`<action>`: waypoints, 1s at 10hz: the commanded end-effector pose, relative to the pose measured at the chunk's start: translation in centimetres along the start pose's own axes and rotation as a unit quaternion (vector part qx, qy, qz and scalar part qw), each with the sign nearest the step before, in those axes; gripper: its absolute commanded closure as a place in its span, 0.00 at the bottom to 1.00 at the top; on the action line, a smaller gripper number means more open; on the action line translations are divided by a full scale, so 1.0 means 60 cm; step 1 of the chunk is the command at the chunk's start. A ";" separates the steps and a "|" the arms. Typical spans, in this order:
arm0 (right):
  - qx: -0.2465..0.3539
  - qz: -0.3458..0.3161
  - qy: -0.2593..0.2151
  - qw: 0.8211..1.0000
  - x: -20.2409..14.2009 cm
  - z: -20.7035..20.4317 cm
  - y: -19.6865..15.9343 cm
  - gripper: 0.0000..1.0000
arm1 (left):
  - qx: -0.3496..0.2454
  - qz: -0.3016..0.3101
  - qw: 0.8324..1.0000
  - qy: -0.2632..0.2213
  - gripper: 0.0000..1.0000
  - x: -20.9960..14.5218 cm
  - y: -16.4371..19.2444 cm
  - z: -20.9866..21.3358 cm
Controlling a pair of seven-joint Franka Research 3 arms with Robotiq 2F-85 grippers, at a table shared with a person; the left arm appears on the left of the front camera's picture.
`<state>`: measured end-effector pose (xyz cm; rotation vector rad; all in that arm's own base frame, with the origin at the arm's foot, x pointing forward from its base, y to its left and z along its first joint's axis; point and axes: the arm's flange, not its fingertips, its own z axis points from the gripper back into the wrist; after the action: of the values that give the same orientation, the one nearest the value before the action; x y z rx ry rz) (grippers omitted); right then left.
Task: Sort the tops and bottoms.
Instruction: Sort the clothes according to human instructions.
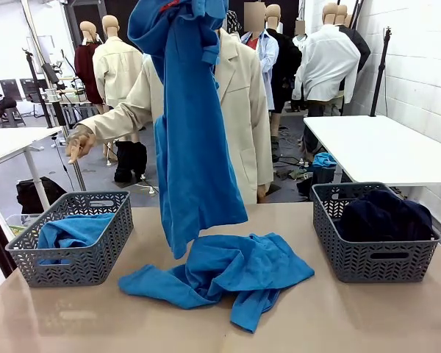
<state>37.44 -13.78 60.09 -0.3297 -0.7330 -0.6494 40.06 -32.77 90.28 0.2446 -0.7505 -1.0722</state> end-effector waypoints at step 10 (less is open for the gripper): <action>-0.002 0.004 0.001 1.000 -0.004 -0.003 0.000 0.00 | 0.068 0.004 0.998 -0.015 1.00 -0.022 0.065 0.026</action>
<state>37.43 -13.80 60.09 -0.3296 -0.7329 -0.6498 40.63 -31.49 91.21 0.2757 -0.7870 -1.0437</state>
